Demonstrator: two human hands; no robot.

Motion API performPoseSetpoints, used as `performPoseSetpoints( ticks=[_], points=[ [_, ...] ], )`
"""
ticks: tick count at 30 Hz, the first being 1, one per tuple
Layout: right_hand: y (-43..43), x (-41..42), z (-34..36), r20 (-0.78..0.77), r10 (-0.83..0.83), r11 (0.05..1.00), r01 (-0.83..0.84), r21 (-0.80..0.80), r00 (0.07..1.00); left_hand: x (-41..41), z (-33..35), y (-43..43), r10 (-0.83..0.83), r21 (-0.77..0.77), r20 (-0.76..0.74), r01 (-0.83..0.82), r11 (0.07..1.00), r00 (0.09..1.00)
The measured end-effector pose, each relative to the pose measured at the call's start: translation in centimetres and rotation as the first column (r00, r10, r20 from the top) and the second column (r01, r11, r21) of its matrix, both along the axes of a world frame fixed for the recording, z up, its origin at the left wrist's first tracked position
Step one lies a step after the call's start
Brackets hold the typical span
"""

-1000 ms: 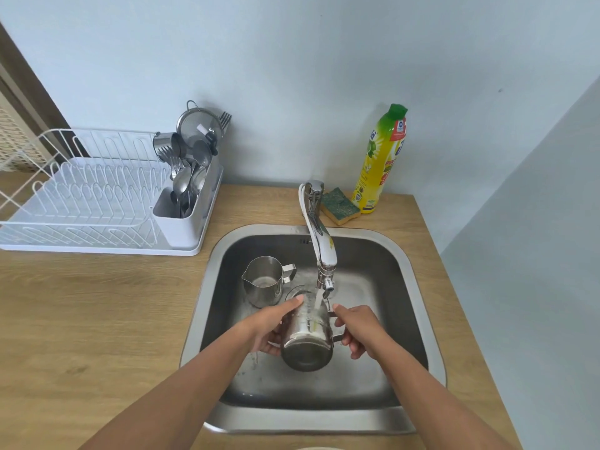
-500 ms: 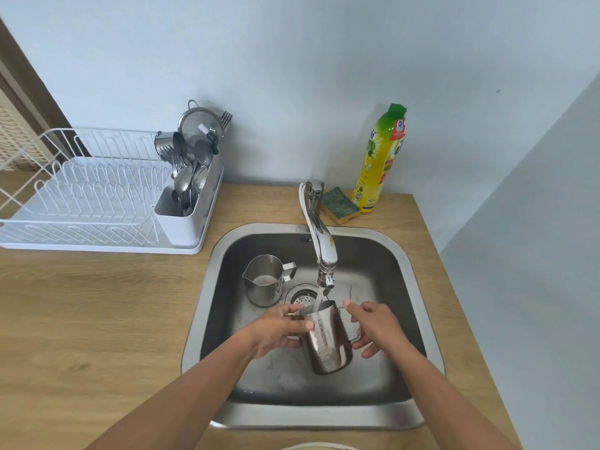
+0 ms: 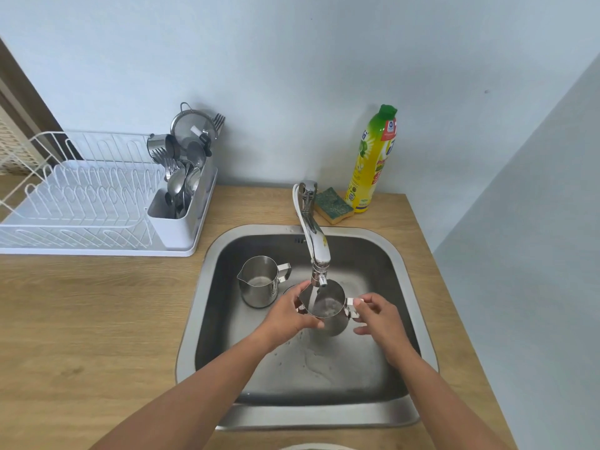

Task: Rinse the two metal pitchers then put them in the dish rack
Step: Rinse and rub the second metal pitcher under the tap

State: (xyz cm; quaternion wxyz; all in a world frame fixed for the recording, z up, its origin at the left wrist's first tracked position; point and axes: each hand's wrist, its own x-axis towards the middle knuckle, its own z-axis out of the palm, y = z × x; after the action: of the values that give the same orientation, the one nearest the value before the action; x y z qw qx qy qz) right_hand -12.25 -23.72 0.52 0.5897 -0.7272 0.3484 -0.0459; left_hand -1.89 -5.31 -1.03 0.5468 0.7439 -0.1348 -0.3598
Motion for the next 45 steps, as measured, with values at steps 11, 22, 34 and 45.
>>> performPoseSetpoints(
  ticks=[11,22,34,45],
  points=[
    [1.8,1.9,-1.7,0.134,-0.045,0.918,-0.012,0.396,0.990,0.4,2.1,1.5,-0.082,0.214,0.528,-0.039,0.976,0.845],
    [5.1,3.1,-2.1,-0.010,0.203,0.838,-0.169,0.519,0.979,0.1,2.2,4.6,-0.010,0.226,0.572,-0.145,0.963,0.820],
    [3.3,3.9,-0.9,-0.130,0.215,0.952,-0.178,0.248,0.968,0.6,0.6,4.7,0.101,0.188,0.277,-0.157,0.970,0.956],
    [2.4,2.8,-0.6,-0.229,0.228,0.964,-0.186,0.191,0.946,0.0,0.1,4.4,0.095,0.186,0.113,-0.115,0.976,0.989]
  ],
)
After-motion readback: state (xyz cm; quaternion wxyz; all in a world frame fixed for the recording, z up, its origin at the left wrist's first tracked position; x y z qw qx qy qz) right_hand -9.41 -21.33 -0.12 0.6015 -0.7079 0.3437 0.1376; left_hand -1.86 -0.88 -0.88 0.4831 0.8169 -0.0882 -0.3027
